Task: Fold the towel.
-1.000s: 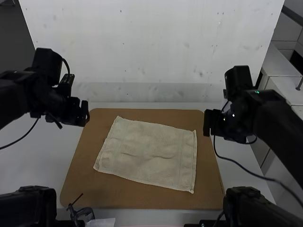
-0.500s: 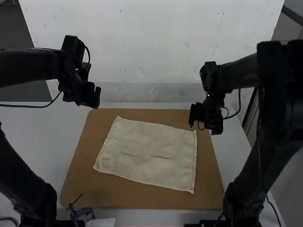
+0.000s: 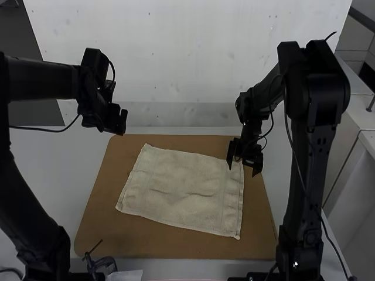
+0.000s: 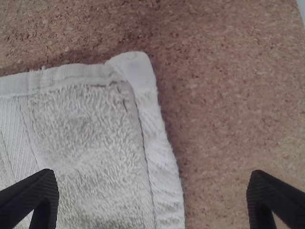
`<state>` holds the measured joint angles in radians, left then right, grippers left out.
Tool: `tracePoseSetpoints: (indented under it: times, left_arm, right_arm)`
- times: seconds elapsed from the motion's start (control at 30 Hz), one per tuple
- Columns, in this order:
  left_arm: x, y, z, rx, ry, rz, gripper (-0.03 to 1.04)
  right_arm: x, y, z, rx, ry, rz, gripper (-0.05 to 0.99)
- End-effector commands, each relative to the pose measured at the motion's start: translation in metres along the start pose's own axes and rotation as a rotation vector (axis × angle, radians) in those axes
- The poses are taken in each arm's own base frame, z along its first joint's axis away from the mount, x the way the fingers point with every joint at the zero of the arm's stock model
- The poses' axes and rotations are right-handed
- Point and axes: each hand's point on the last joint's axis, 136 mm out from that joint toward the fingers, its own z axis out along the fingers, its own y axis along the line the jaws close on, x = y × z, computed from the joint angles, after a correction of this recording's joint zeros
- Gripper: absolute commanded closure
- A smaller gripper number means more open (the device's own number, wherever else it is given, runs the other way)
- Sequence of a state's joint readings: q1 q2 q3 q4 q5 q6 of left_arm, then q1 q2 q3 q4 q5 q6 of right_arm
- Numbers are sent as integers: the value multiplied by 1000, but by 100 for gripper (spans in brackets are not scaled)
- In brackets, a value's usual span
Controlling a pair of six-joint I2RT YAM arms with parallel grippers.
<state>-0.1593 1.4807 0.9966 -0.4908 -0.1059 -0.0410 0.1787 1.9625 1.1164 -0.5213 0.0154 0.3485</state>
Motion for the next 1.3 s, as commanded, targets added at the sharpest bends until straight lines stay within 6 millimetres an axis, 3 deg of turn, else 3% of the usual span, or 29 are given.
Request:
tracePoseSetpoints:
  times: [0.0,0.13,0.27,0.4,0.7,1.07,1.27]
  left_arm:
    - [-10,1,2,-1,-19,1,4]
    - [-9,0,8,9,-10,1,4]
    - [-8,-8,19,21,-1,14,4]
    - [-11,-21,35,35,11,35,4]
    - [-7,-49,95,53,163,77,7]
    - [-15,-70,140,111,248,77,9]
    - [1,-84,155,161,347,76,12]
  right_arm:
    - [-12,11,5,-12,-17,13,14]
    - [-15,8,21,6,-17,18,34]
    - [-10,6,34,20,-14,8,71]
    - [-6,2,39,37,-5,0,92]
    - [-3,-14,42,47,9,12,92]
    - [7,-23,46,62,20,-4,92]
    - [8,-25,48,82,7,-21,92]
